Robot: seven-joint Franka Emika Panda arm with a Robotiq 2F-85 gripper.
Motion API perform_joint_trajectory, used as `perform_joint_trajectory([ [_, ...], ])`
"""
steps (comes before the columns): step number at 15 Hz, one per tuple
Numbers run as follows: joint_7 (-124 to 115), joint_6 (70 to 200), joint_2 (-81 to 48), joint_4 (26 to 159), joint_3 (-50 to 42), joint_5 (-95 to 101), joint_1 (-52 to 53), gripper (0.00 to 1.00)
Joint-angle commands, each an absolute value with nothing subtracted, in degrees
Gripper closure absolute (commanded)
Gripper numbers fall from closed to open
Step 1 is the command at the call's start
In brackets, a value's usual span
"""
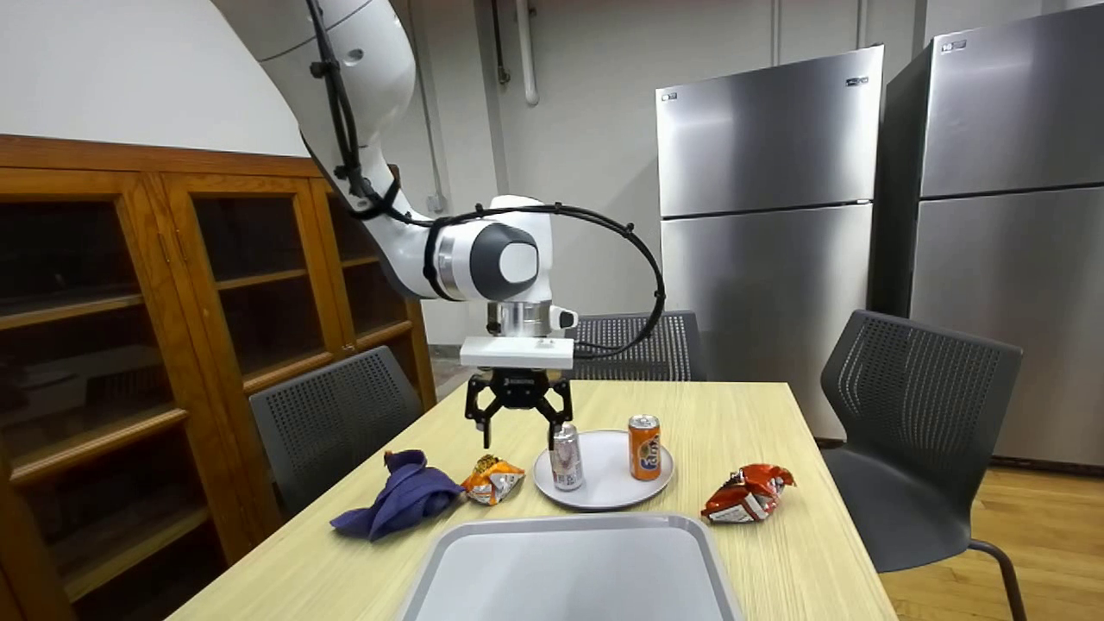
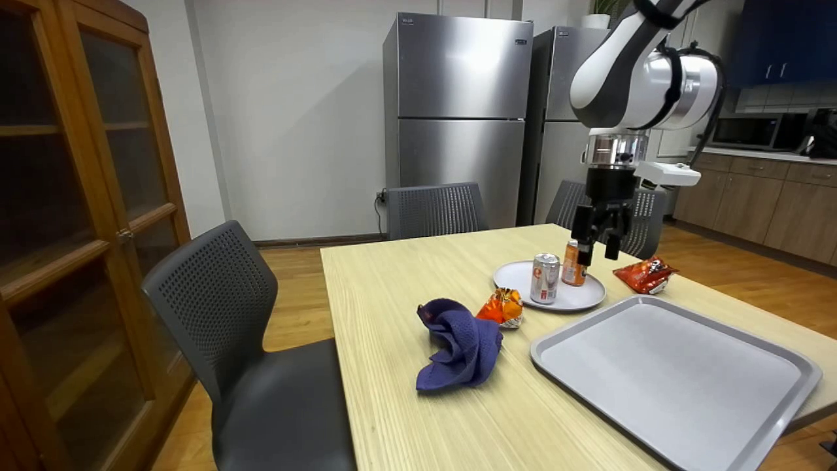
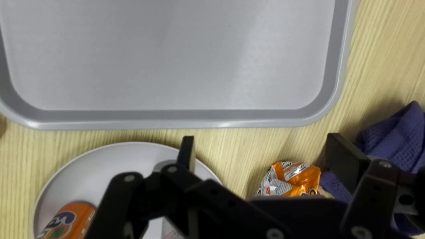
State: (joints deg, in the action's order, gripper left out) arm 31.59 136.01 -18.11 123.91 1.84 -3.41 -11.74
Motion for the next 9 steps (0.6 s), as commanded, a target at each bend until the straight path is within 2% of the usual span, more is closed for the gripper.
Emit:
perform_joint_trajectory([
  [1,27.78,140.13,-11.16,133.34,0.44,-3.21,-10.44,0.00],
  [9,18.27,146.84,-5.24,142.98,-2.45,0.35,-8.07,0.00],
])
